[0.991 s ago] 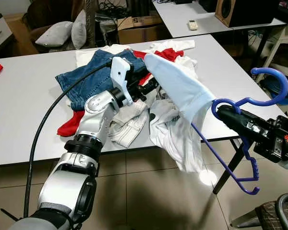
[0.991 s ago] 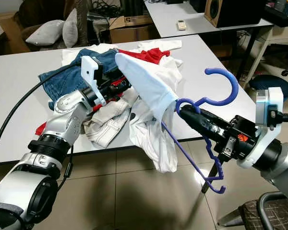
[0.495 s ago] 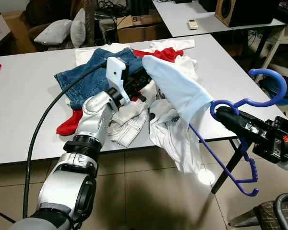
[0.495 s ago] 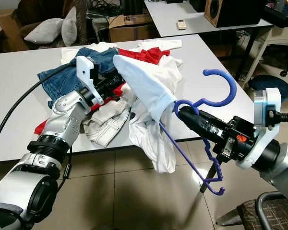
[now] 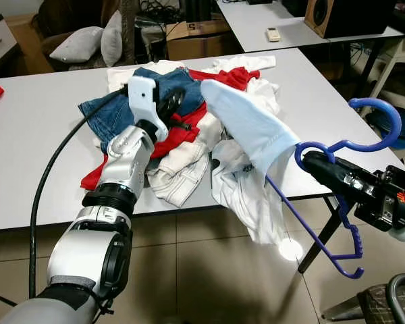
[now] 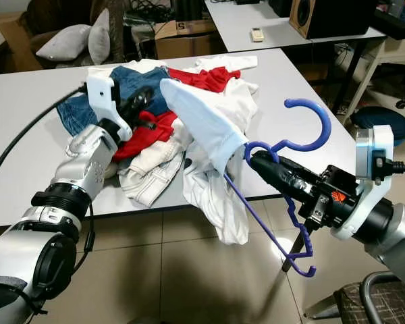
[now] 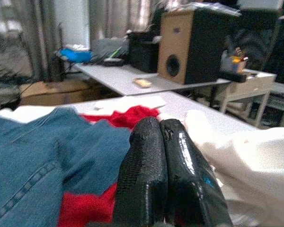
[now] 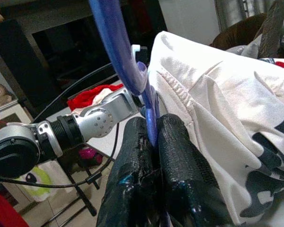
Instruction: Hang hanger
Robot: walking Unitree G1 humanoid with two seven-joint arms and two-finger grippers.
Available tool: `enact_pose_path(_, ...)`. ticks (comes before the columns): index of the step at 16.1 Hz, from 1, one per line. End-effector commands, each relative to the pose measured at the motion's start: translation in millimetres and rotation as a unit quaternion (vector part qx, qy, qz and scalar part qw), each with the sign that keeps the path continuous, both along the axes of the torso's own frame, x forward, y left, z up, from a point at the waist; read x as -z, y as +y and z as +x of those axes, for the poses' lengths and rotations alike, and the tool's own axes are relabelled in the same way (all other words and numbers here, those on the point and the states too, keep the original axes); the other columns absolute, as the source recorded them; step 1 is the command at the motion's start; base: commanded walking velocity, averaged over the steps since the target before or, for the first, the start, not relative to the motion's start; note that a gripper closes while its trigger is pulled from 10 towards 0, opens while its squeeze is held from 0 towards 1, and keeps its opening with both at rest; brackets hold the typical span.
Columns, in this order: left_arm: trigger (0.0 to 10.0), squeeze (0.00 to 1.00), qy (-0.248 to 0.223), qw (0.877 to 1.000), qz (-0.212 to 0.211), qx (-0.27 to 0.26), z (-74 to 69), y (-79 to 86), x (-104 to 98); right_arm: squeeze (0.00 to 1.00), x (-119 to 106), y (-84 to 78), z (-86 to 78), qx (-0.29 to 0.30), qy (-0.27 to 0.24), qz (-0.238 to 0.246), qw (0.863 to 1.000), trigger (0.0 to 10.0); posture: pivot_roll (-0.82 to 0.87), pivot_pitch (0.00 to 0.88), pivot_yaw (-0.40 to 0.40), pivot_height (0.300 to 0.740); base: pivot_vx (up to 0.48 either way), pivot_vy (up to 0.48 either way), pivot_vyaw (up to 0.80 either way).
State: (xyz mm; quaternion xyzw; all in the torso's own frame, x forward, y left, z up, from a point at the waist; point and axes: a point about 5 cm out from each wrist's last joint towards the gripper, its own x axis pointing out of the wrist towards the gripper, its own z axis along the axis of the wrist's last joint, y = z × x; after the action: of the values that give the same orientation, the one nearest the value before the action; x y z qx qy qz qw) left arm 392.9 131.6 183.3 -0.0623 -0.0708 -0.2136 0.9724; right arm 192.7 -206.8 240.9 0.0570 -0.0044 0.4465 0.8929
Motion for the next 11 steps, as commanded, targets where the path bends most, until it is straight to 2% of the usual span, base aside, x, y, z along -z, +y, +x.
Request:
enact_pose_path(1, 0.0, 0.0, -0.007, 1.0, 0.003, -0.018, 3.6, 3.0, -7, 0.0, -6, 4.4, -5.4, -0.013, -0.012, -0.001, 1.0, 10.0, -0.16, 0.0, 0.112, 0.74, 0.0, 0.0, 0.0)
enact_pose_path(3, 0.0, 0.0, -0.007, 1.0, 0.002, -0.01, 4.1, 0.8, -8, 0.0, -4, 2.1, -3.5, 0.006, -0.013, -0.01, 1.0, 10.0, -0.16, 0.0, 0.116, 0.74, 0.0, 0.0, 0.0)
enact_pose_path(4, 0.0, 0.0, -0.01, 1.0, 0.011, 0.005, 2.8, -0.2, -8, 0.0, 1, -1.7, 3.2, 0.045, -0.016, -0.045, 0.998, 10.0, -0.16, 0.0, 0.119, 0.74, 0.0, 0.0, 0.0)
enact_pose_path(5, 10.0, 0.0, -0.014, 0.999, 0.024, 0.018, 0.0, 1.4, -7, 0.0, 6, -6.9, 12.6, 0.097, -0.021, -0.087, 0.991, 10.0, -0.17, 0.0, 0.125, 0.74, 0.0, 0.0, 0.0)
enact_pose_path(6, 10.0, 0.0, -0.017, 0.999, 0.031, 0.026, -2.5, 2.9, -5, 0.0, 8, -10.9, 18.9, 0.131, -0.015, -0.096, 0.987, 10.0, -0.17, 0.0, 0.126, 0.74, 0.0, 0.0, 0.0)
enact_pose_path(8, 10.0, 0.0, -0.006, 0.995, 0.085, 0.052, -18.9, 16.2, 8, 0.0, -5, -10.8, 27.7, 0.176, -0.042, -0.075, 0.981, 10.0, -0.16, 0.0, 0.131, 0.74, 0.0, 0.0, 0.0)
enact_pose_path(9, 10.0, 0.0, 0.0, 0.994, 0.086, 0.062, -30.6, 24.2, 11, 0.0, -14, -5.4, 26.6, 0.16, -0.052, -0.053, 0.984, 10.0, -0.15, 0.0, 0.128, 0.74, 0.0, 0.0, 0.0)
enact_pose_path(11, 10.0, 0.0, 0.009, 0.987, 0.097, 0.125, -62.5, 29.7, 16, 0.0, -37, 12.7, 18.6, 0.079, -0.091, 0.004, 0.993, 10.0, -0.14, 0.0, 0.115, 0.74, 0.0, 0.0, 0.0)
